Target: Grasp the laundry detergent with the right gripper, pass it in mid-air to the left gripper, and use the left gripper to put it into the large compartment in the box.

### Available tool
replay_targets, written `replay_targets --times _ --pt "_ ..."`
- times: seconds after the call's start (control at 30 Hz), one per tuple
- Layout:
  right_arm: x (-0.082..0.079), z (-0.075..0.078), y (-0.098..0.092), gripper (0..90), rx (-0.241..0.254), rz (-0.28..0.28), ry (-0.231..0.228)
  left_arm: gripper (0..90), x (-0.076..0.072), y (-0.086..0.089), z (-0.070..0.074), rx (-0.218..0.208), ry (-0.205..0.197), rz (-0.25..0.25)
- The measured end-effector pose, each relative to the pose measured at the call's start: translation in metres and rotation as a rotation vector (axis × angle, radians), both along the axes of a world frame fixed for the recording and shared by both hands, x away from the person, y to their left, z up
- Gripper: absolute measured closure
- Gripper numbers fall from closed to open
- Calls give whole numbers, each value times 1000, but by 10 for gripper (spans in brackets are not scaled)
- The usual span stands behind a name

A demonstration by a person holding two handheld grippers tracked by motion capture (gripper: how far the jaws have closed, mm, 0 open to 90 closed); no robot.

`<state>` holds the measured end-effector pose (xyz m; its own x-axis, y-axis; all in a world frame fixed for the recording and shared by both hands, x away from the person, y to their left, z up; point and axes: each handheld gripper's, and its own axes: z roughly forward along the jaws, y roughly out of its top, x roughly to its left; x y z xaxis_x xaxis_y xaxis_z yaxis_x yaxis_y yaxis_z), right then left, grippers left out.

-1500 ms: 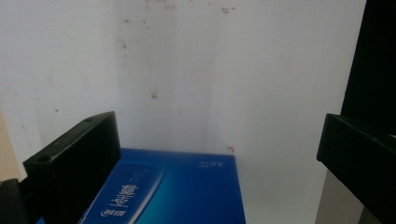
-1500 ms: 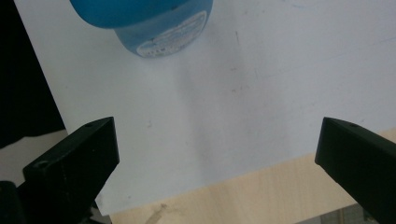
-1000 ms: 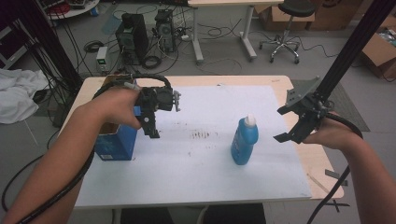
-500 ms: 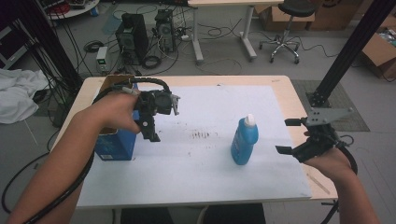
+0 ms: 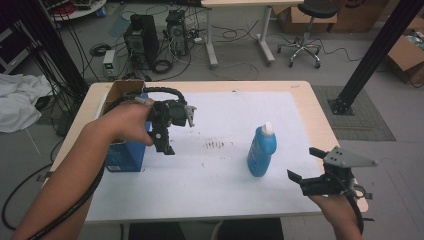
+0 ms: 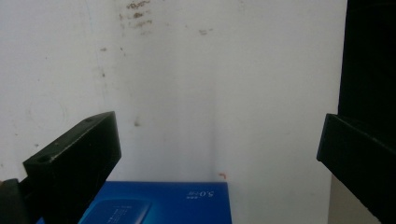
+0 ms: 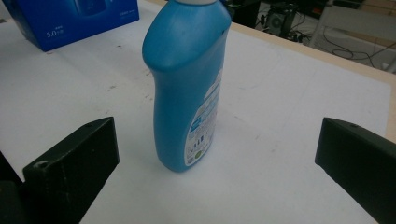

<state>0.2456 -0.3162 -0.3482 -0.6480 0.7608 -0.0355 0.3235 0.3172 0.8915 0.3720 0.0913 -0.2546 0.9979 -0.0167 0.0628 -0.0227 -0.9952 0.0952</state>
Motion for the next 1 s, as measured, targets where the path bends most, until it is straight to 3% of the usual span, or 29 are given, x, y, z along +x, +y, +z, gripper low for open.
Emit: replay_targets --times 0.17,0.27,0.47,0.6,1.0 --pt "-9 -14 12 0 7 -79 8 1 -2 -2 0 0 -3 -7" --pt "-12 -24 23 0 50 -129 15 1 -5 -3 1 -1 -8 -14" --pt "-11 -34 46 0 58 -174 13 1 -12 -3 2 2 -17 -21" --pt "-9 -41 61 0 57 -239 10 1 -18 -2 5 -4 -22 -29" --pt "9 -52 87 0 76 -277 -3 1 -23 4 5 15 -23 -19"
